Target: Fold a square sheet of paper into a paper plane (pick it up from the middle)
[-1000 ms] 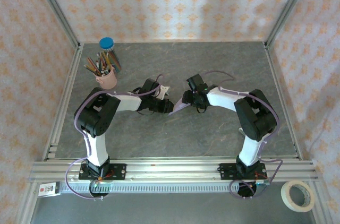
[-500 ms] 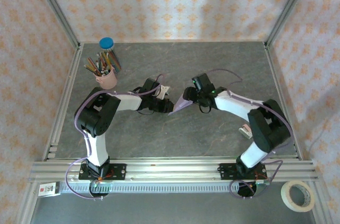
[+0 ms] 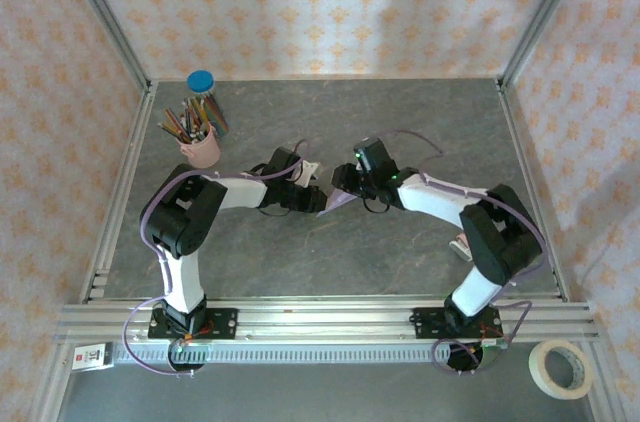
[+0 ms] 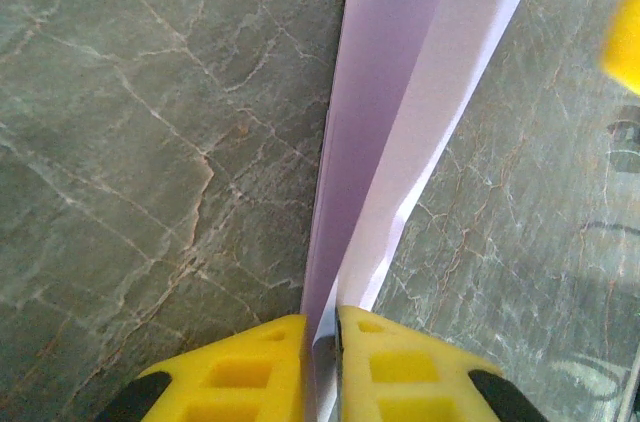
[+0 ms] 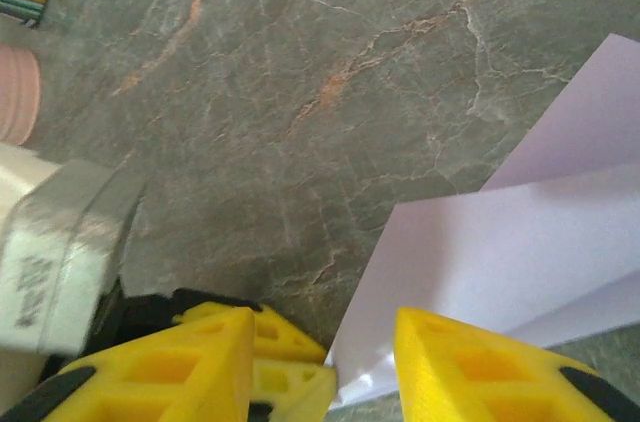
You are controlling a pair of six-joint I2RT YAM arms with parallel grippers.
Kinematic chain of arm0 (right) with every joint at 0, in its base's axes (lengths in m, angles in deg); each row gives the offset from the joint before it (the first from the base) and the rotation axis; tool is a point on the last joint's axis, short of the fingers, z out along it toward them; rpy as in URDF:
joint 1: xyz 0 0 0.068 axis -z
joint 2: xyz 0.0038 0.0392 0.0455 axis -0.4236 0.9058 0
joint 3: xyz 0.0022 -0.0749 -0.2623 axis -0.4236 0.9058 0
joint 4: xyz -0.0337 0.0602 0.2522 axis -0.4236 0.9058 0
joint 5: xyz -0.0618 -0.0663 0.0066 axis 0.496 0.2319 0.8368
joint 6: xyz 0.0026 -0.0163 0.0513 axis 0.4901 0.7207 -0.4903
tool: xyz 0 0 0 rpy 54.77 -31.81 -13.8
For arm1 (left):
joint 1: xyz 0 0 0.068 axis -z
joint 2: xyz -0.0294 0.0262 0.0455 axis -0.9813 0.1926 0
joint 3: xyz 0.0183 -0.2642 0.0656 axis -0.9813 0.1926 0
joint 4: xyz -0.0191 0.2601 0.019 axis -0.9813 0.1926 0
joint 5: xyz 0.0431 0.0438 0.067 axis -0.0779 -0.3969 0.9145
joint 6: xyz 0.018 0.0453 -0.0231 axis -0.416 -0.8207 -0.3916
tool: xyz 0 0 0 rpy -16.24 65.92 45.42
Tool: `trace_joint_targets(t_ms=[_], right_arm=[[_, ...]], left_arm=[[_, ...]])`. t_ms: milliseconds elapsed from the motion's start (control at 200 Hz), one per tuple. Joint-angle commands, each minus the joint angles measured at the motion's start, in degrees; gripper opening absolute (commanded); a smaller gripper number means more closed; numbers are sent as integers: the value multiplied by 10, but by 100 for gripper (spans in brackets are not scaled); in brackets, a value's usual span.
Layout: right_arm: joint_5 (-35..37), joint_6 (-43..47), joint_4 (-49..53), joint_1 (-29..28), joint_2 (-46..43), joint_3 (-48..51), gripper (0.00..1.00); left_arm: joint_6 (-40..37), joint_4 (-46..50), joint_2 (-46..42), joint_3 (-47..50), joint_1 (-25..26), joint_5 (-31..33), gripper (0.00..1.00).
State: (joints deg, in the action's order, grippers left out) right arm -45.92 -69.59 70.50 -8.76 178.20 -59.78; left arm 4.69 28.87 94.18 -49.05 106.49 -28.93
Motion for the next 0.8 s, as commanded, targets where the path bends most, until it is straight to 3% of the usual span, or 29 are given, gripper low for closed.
trace_joint_targets(t_ms=[0,796], right_arm=[[18,-10,-21,0,21,-19,37],[102,-18,34,17,69,-29,34]], left_arm=[[-1,45,43,7,2,50,17],[-2,63,54,1,2,55,15]])
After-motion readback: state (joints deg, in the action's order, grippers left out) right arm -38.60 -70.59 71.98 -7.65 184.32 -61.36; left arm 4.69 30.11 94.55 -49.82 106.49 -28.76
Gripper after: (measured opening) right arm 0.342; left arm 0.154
